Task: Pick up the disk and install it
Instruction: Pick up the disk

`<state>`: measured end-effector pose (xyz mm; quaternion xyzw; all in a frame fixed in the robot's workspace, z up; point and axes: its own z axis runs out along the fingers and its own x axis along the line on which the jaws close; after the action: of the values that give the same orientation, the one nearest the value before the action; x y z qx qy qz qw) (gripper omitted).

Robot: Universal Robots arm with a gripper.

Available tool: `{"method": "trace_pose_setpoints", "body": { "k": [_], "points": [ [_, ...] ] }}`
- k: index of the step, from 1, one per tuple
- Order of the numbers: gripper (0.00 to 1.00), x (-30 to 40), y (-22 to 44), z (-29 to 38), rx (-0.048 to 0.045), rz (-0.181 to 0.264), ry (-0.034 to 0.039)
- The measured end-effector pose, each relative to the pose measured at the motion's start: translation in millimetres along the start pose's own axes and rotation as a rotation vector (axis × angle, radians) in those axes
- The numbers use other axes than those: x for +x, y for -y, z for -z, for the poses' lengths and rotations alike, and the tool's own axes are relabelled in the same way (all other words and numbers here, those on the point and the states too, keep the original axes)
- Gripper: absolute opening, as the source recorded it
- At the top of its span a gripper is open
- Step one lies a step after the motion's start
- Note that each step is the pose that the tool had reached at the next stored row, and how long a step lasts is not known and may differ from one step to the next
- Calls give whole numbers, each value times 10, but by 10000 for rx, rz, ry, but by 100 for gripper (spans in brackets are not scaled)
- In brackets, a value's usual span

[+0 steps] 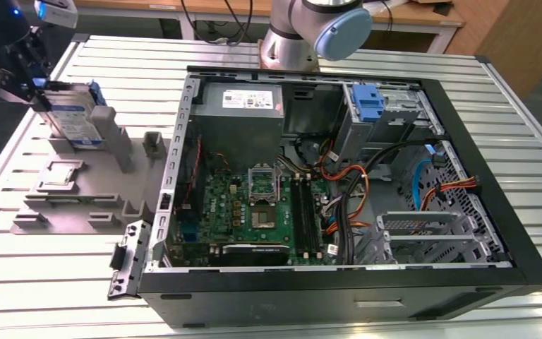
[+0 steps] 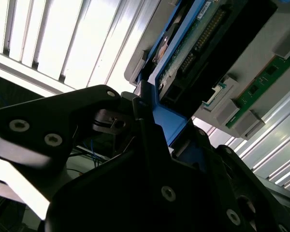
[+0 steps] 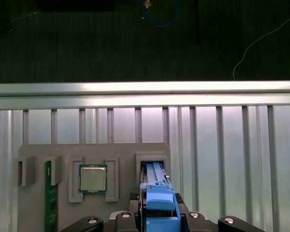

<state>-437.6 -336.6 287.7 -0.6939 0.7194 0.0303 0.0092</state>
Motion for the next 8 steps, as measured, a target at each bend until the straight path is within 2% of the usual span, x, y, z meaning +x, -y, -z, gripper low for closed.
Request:
{"method": "trace_pose_setpoints", "body": {
  "k": [8],
  "points": [
    [37,-2,-1,37,0,0,0]
  ]
}}
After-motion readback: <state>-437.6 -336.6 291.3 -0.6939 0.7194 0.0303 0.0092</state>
